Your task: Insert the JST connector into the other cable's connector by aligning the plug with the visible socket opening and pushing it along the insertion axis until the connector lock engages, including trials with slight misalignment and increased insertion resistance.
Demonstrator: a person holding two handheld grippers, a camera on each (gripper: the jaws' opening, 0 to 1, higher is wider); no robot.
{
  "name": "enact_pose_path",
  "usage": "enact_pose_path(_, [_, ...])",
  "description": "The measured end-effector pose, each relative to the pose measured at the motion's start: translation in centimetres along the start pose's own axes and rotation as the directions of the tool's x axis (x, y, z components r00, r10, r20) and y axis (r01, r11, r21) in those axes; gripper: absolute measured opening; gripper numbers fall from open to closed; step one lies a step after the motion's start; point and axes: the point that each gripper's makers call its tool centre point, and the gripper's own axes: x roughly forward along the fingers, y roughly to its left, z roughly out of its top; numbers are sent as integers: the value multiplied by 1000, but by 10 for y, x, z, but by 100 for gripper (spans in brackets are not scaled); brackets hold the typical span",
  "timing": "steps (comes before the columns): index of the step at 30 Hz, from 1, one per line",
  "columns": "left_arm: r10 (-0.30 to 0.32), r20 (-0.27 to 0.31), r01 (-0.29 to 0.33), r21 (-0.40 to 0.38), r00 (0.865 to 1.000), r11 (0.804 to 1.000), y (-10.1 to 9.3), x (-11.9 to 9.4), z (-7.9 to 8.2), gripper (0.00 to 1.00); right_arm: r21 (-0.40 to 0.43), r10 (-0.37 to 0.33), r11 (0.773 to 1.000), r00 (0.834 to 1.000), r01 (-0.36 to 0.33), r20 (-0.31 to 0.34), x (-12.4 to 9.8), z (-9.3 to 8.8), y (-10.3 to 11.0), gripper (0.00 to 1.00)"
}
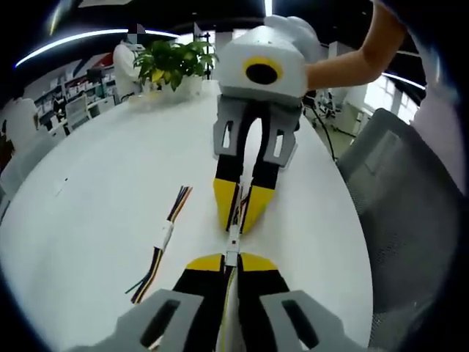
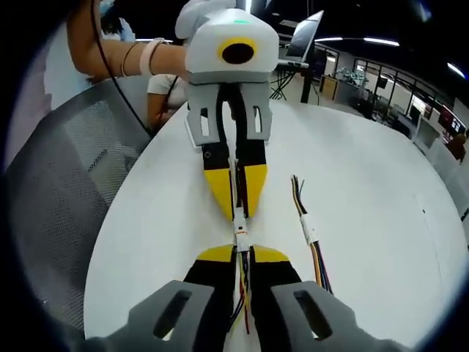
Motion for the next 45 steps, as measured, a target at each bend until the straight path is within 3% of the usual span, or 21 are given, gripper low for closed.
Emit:
enact_pose_path(24, [-18,-3,18,9,1000,1000,-2,2,-2,0,-58,16,998,999,-18,-35,1,-1,1,3])
enact_pose_path(39, [-24,33,23,31,999,999,0,2,-1,0,-36,12,999,1000,-12,4,-2,2,-1,2])
enact_pose_path(45, [-45,77,43,26,996,999,0,-5,2,0,-11,10,1000,998,-9,70,-7,10,-1,2])
